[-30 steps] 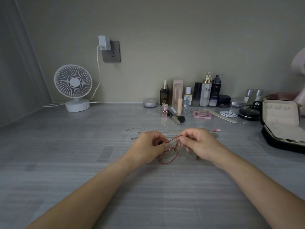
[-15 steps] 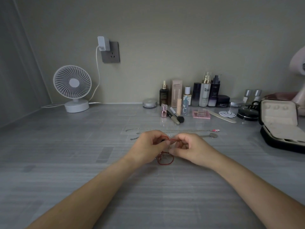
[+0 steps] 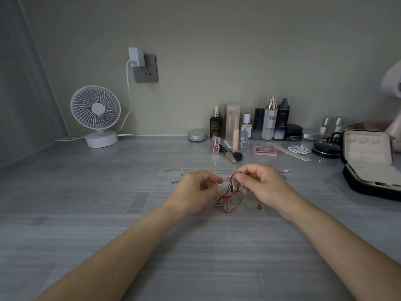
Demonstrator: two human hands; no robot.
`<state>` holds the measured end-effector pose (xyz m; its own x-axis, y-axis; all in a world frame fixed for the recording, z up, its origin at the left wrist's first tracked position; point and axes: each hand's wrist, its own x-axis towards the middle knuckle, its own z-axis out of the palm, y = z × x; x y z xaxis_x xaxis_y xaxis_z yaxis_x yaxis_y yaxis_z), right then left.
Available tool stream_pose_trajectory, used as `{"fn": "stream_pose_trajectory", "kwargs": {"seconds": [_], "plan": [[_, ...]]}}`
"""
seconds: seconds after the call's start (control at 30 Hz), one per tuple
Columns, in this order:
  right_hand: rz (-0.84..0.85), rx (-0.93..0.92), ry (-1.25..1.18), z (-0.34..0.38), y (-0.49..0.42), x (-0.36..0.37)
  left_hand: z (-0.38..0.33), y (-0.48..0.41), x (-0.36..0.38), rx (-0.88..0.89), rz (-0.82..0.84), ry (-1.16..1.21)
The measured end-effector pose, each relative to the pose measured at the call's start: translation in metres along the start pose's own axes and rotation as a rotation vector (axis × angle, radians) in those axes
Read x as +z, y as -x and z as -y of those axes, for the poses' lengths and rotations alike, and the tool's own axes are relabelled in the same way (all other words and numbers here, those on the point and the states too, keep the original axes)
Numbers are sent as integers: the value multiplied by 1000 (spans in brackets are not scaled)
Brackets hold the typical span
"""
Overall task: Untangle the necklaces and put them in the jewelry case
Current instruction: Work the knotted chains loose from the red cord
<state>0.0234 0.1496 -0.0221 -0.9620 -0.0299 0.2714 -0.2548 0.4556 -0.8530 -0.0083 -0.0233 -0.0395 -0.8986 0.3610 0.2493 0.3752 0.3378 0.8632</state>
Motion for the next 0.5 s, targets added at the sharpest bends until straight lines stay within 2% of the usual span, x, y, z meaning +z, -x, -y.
{"fn": "stream_pose_trajectory", "kwargs": {"seconds": [0.37,0.5], "plan": [[23,7,-48,0,-1,4,-2,1,10,14,-5,-9],[-28,16,134,-5,-3,1,-5,0,6,-41,-51,46]]}}
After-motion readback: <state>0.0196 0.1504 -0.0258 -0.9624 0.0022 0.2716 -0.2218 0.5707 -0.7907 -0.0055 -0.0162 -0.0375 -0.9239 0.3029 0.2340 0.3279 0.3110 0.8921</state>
